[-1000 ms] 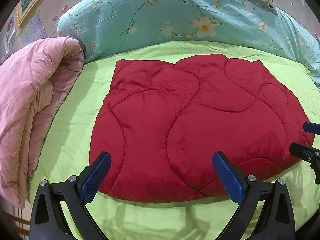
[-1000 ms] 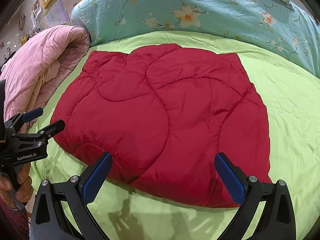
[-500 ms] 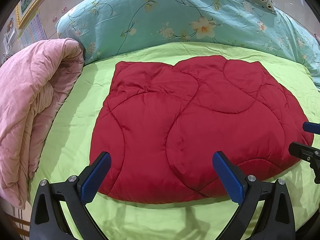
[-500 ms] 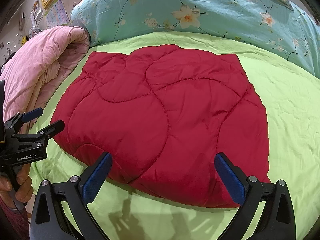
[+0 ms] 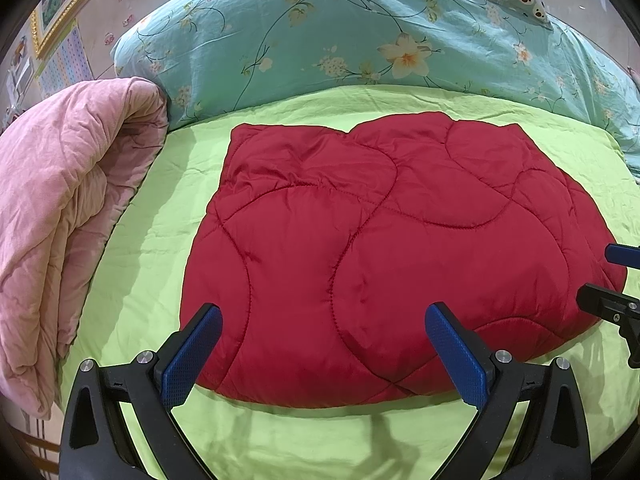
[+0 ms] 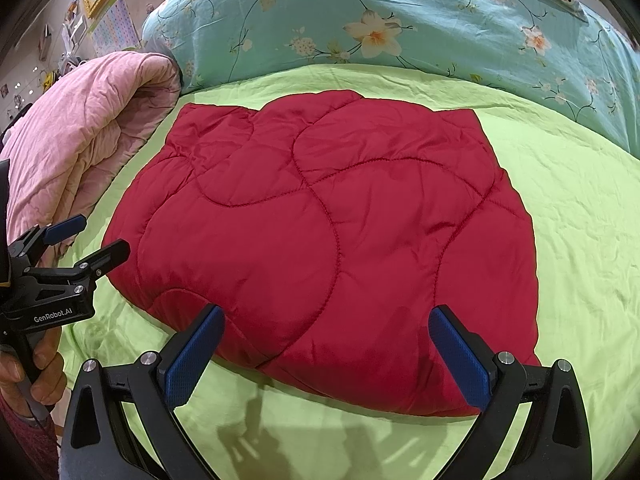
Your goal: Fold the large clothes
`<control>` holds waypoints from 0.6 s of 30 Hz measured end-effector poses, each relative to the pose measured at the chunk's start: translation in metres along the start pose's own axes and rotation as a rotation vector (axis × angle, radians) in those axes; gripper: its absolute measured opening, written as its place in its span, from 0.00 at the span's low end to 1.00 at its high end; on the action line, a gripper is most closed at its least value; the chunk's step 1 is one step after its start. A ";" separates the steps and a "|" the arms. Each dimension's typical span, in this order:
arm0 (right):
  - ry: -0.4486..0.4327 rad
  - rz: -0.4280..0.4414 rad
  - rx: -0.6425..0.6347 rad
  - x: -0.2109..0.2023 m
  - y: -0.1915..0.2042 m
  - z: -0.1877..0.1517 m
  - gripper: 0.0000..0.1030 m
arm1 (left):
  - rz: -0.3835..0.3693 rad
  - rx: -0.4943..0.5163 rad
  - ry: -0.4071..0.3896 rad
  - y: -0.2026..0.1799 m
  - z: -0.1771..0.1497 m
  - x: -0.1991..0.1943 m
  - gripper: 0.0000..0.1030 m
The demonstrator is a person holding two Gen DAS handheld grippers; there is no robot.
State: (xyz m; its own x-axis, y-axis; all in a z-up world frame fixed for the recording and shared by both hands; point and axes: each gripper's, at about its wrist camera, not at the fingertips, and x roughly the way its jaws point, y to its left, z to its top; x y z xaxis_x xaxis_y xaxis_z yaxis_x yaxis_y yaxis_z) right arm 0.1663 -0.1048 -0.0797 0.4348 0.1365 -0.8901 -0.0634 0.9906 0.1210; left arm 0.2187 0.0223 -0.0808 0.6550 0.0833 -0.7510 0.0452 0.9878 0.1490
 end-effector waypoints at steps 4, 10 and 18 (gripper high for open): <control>0.000 -0.001 0.002 0.000 0.000 0.000 0.99 | 0.000 0.000 0.000 0.001 0.000 0.000 0.99; 0.000 -0.002 0.001 0.000 0.001 0.000 0.99 | -0.001 0.000 0.000 0.000 0.000 0.000 0.99; 0.000 -0.003 0.003 0.000 0.001 0.000 0.99 | -0.006 0.003 0.001 -0.001 0.002 0.000 0.99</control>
State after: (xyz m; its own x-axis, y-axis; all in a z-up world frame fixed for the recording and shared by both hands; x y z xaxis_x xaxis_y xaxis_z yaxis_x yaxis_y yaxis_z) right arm 0.1662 -0.1040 -0.0796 0.4346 0.1339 -0.8906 -0.0597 0.9910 0.1198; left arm 0.2200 0.0214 -0.0797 0.6537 0.0773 -0.7528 0.0513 0.9880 0.1460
